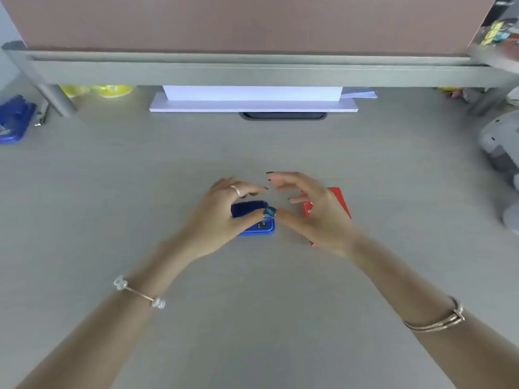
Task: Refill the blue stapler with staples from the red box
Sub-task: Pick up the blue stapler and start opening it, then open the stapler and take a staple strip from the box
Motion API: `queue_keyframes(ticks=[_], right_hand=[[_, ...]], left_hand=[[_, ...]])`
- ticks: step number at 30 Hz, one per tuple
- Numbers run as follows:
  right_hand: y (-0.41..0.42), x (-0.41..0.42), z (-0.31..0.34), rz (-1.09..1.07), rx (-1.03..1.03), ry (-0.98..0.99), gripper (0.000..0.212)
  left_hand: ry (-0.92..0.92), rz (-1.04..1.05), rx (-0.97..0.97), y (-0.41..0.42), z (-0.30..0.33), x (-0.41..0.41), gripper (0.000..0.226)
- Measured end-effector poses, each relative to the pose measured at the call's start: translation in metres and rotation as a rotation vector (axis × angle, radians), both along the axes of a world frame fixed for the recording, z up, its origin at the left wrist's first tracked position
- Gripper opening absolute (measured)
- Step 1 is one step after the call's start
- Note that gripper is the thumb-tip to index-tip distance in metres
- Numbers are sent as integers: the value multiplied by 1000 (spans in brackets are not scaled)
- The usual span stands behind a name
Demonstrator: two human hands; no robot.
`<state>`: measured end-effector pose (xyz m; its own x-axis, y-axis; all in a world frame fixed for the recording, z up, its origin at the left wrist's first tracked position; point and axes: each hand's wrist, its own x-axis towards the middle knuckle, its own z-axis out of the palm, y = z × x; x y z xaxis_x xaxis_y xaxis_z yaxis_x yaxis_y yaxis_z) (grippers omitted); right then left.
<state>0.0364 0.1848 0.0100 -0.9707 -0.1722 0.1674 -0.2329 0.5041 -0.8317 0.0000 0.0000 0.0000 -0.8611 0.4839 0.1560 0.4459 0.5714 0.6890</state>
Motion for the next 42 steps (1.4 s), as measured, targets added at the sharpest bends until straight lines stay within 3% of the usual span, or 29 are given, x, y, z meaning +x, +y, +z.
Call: queue_keyframes(ticks=[5,8,16,24,25,28,29,34,39,42], right_hand=[[-3,-3,-11,22,6,3,43],[-2,5,-18,55,-2,39,42],[-8,16,-27,47,176,55,52],[-6,30,-31,93,194,59,38],[-5,33,-31,89,179,48,38],[-1,38,-33,40,172,23,40],[-1,39,-33,32,174,22,40],[-3,42,-33,27,181,36,36],[-3,41,-34,22,173,42,33],[-4,41,-32,30,160,50,37]], left_hand=[[9,5,127,-2,-9,5,20],[84,-4,102,-5,-13,9,25],[69,-23,49,-6,-14,22,21],[74,-46,83,-8,-19,41,19],[71,-41,142,-8,-17,43,19],[-102,61,584,-15,-5,46,16],[-136,67,674,-19,-3,47,17],[-64,51,733,-45,-3,51,23],[-40,68,721,-107,-5,43,54],[-101,87,620,-140,-12,41,63]])
